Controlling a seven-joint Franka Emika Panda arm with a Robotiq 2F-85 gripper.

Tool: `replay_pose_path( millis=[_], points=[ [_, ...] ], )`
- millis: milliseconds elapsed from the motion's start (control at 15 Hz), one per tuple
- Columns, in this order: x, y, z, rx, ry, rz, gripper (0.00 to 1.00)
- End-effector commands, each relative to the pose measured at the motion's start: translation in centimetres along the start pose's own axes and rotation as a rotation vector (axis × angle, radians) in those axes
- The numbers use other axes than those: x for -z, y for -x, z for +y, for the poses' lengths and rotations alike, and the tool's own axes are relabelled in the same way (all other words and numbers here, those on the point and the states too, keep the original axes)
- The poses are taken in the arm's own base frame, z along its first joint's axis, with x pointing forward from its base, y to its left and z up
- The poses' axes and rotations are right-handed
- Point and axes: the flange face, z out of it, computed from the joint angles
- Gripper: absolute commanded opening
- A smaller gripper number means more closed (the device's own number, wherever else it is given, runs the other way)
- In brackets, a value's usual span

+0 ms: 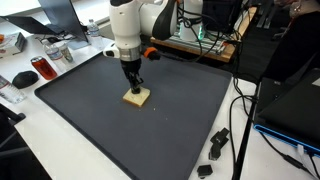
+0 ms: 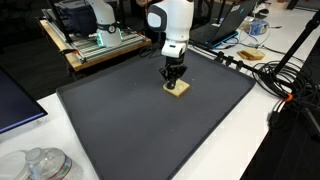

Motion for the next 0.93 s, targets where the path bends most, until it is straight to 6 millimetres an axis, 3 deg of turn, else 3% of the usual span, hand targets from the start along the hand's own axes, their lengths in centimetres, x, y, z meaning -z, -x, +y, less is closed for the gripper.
replay_pose_path(
  millis=[0, 467, 867],
  points=[
    [-5.1, 0.8, -0.7, 0.002, -0.019, -0.055, 0.05],
    [-5.2, 0.5, -0.8, 0.01, -0.009, -0.07, 0.05],
    [-0.9, -0.2, -0.2, 0.02, 0.027, -0.056, 0.05]
  ],
)
